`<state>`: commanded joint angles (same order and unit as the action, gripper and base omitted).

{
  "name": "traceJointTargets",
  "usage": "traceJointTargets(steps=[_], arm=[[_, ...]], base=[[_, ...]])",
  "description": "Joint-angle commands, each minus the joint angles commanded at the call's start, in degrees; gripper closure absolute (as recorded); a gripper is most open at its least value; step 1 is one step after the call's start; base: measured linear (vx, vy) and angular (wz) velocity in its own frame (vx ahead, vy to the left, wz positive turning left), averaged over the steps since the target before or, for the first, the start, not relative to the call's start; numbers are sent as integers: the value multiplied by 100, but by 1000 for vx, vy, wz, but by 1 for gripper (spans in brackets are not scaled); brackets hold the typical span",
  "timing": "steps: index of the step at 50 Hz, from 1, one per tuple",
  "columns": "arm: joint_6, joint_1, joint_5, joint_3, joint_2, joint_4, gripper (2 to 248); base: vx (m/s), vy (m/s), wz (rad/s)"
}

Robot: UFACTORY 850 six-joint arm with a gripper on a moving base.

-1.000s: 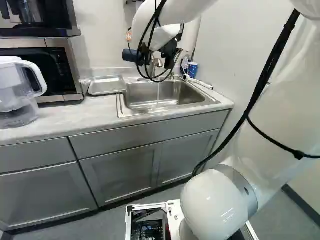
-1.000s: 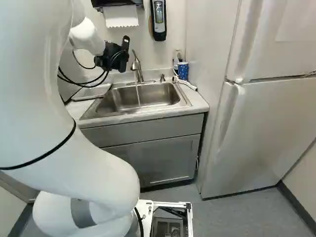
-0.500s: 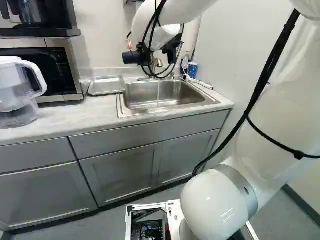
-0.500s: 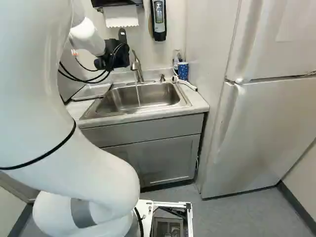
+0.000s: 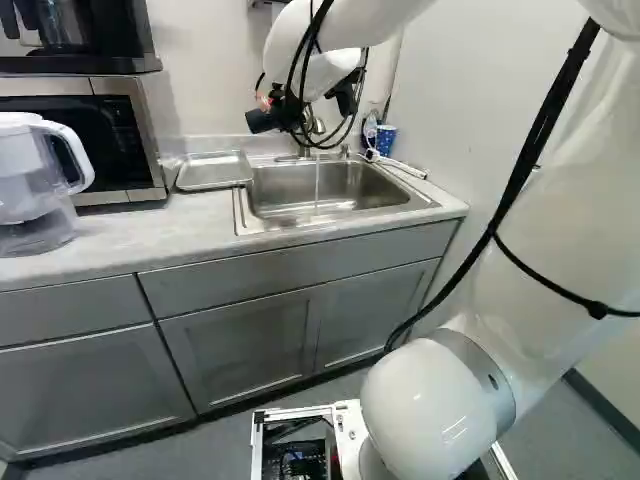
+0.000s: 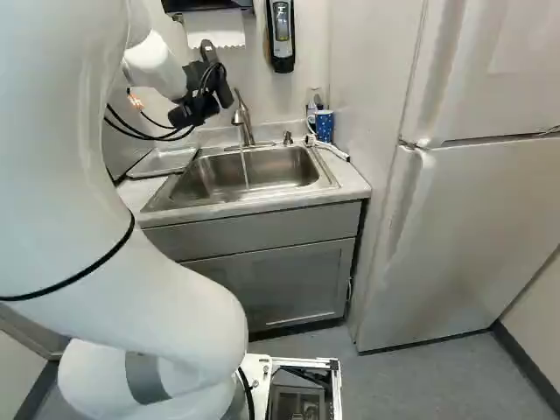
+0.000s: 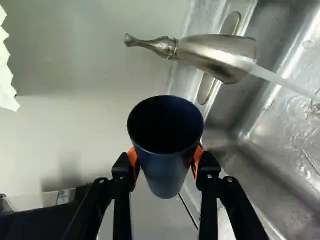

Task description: Rinse the cup and place it in the tray

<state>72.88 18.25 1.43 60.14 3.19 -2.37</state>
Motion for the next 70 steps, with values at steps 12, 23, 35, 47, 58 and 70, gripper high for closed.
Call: traceJointTargets(steps=[12, 23, 35, 47, 58, 70], arm=[[-724, 0, 0, 0, 0, 0, 128], [-1386, 0, 0, 0, 0, 0, 128], [-2109, 0, 0, 0, 0, 0, 128], [-2832, 0, 0, 0, 0, 0, 128], [-3495, 0, 0, 0, 0, 0, 128], [-4217, 0, 0, 0, 0, 0, 128]], base=[[0, 0, 0], [0, 0, 0], [0, 0, 0], [0, 0, 0], [0, 0, 0], [0, 0, 0]])
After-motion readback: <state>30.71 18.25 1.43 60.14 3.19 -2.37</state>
